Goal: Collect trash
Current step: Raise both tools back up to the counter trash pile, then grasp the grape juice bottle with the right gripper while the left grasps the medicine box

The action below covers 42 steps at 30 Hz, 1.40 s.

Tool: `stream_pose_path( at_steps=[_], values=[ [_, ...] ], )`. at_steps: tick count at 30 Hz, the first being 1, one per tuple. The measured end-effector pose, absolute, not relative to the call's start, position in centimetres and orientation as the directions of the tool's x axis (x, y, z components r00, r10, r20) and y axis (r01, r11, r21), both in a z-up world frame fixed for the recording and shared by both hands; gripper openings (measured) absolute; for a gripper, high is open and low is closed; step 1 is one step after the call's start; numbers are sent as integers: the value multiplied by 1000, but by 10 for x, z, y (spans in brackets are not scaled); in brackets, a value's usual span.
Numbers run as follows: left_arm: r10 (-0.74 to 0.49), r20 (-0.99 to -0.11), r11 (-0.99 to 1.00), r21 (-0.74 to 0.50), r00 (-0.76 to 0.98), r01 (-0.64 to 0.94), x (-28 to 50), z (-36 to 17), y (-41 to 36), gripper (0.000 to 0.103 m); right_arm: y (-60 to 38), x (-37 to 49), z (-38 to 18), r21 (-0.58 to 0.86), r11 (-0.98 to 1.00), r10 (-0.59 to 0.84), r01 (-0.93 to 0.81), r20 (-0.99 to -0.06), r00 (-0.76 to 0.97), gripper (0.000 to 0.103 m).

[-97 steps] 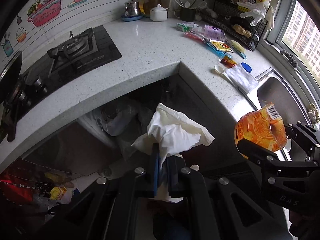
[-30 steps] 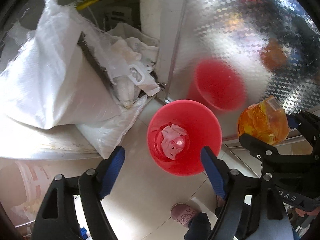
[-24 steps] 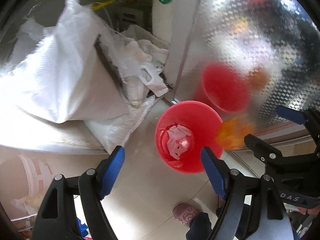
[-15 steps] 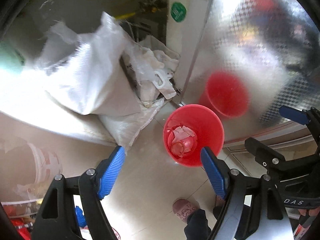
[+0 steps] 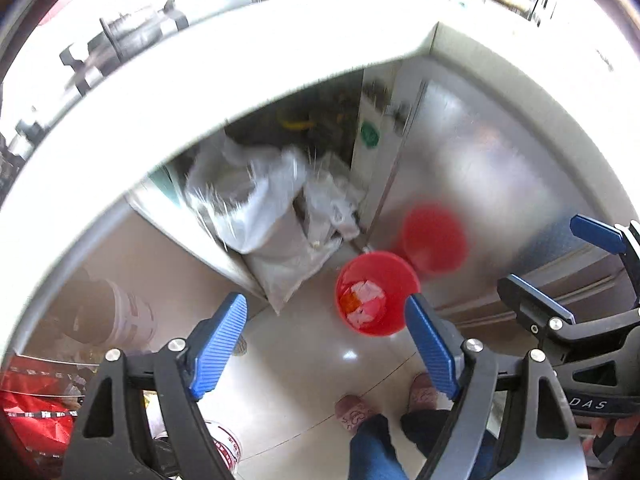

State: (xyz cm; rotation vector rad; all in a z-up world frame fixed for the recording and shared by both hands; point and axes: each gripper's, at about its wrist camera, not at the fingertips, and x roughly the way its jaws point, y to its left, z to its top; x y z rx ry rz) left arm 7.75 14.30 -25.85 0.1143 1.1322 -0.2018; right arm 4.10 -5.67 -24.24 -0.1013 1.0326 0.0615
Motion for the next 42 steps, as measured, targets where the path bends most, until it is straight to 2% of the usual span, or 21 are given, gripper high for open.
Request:
stream_pose_path(
  at_steps=[11, 23, 32, 42],
  values=[
    [-192, -833, 962, -54, 519, 269, 95, -130, 126, 80, -82, 38, -121, -90, 996, -76, 10, -773, 630, 102],
    [-230, -754, 943, -16, 615, 332, 164, -36, 78, 82, -123, 86, -48, -96, 990, -140, 102, -663, 736, 102],
    [-241, -737, 936, -5, 632, 351, 253, -16, 25, 82, -179, 154, -20, -108, 984, -176, 139, -623, 762, 102],
    [-216, -788, 954, -45, 576, 296, 360, -38, -36, 82, -239, 260, -26, -121, 992, -107, 31, -694, 712, 102]
  ],
)
